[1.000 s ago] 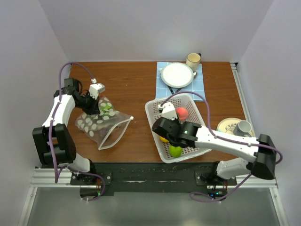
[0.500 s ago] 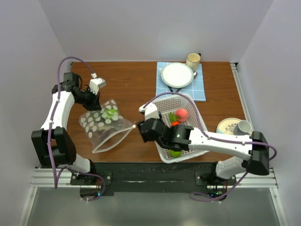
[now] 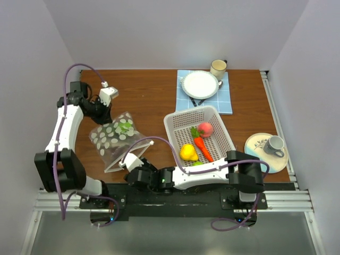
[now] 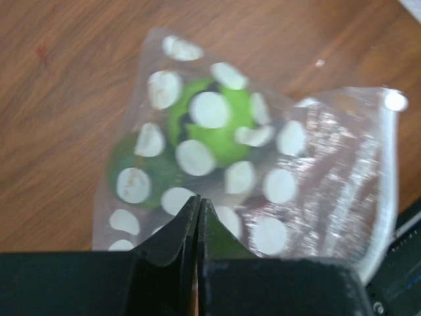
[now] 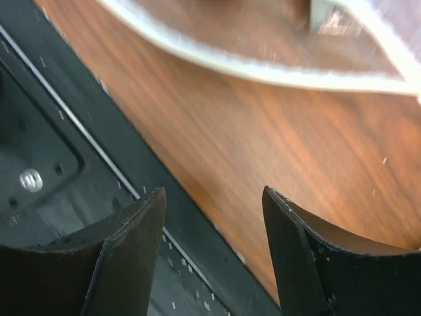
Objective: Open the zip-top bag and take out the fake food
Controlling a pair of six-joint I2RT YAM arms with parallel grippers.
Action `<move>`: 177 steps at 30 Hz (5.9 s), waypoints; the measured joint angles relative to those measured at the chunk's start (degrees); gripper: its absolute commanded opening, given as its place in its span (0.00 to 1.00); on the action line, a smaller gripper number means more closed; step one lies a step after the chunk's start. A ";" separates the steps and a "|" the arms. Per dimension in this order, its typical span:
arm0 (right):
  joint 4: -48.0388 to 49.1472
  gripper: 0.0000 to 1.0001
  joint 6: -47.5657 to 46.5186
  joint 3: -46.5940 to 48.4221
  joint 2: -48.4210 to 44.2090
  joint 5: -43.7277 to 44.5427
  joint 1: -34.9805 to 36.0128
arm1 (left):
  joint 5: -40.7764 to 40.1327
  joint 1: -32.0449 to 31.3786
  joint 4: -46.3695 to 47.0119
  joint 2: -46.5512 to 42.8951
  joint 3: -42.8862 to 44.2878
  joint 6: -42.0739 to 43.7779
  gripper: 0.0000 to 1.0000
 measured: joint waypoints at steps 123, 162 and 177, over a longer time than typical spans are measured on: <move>23.69 0.09 -14.75 6.19 18.75 -8.57 -11.78 | 5.16 4.28 5.84 18.93 -5.09 8.28 0.14; -38.36 0.15 14.32 -2.01 -33.86 12.07 -17.05 | -1.36 4.83 13.05 23.54 0.59 1.99 0.06; -32.52 0.99 9.07 -6.99 -29.07 12.87 -22.75 | -1.09 4.83 12.59 21.22 0.00 1.99 0.07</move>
